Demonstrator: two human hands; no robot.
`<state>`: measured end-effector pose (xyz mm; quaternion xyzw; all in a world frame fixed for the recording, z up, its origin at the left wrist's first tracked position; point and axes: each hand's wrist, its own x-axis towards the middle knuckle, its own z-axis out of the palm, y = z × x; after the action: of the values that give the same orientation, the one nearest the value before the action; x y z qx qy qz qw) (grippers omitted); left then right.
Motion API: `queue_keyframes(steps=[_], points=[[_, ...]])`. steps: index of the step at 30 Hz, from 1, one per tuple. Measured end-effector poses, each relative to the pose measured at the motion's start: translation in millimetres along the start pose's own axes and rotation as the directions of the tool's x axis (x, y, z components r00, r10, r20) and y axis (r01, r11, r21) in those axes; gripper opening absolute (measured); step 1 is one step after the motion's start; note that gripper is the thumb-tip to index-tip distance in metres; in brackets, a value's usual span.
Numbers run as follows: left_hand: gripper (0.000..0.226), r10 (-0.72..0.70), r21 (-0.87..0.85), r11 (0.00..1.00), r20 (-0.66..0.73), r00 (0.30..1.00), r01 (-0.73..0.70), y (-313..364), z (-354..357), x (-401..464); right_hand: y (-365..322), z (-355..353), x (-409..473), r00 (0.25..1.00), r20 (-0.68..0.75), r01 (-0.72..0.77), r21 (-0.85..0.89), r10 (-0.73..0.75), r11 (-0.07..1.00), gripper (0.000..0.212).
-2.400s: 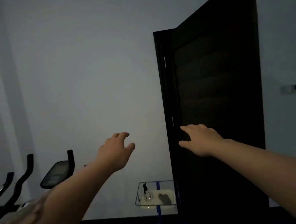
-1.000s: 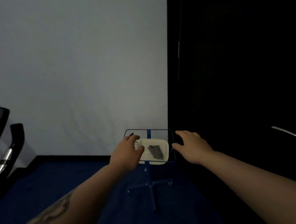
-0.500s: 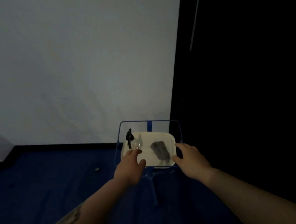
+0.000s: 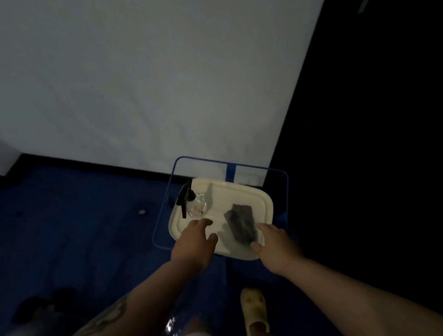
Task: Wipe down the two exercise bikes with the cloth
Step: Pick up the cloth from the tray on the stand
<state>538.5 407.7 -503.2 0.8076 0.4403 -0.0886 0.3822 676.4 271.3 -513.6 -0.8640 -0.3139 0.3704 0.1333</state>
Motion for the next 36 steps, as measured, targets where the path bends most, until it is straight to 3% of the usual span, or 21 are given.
queue_keyframes(steps=[5,11,14,18,22,25,30,36], points=[[0.04,-0.093,-0.132,0.987,0.017,0.996,0.094,-6.1,30.5,21.9,6.9,13.4,47.4,0.996,0.068,-0.057,-0.007,0.058,0.998,0.045],[0.039,-0.111,-0.144,0.982,0.056,0.992,0.119,-27.7,60.2,54.6,15.5,39.6,99.5,0.972,0.079,-0.226,0.052,0.221,0.973,0.052],[0.038,-0.124,-0.14,0.981,0.068,0.99,0.133,-41.6,72.0,66.7,20.5,56.5,119.7,0.969,0.112,-0.226,0.055,0.219,0.973,0.06],[0.038,-0.164,-0.183,0.968,0.068,0.984,0.174,-52.5,81.0,65.7,20.3,71.9,130.7,0.979,0.047,-0.203,0.074,0.2,0.976,0.068],[0.039,-0.151,-0.209,0.966,0.033,0.988,0.154,-57.0,81.6,58.1,16.2,75.4,132.4,0.983,-0.01,-0.182,0.121,0.184,0.976,0.034],[0.039,-0.162,-0.227,0.961,-0.006,0.987,0.156,-57.6,72.9,51.5,10.4,66.3,124.7,0.993,-0.008,-0.114,0.153,0.117,0.982,0.019],[0.038,-0.227,-0.314,0.93,-0.086,0.97,0.19,-56.7,44.8,20.6,-10.2,35.5,86.5,0.994,0.007,0.103,0.25,-0.108,0.963,0.023],[0.037,-0.403,-0.478,0.845,-0.276,0.873,0.239,-64.4,24.8,-46.7,-48.0,20.2,47.0,0.956,-0.035,0.291,0.27,-0.292,0.918,0.022]])
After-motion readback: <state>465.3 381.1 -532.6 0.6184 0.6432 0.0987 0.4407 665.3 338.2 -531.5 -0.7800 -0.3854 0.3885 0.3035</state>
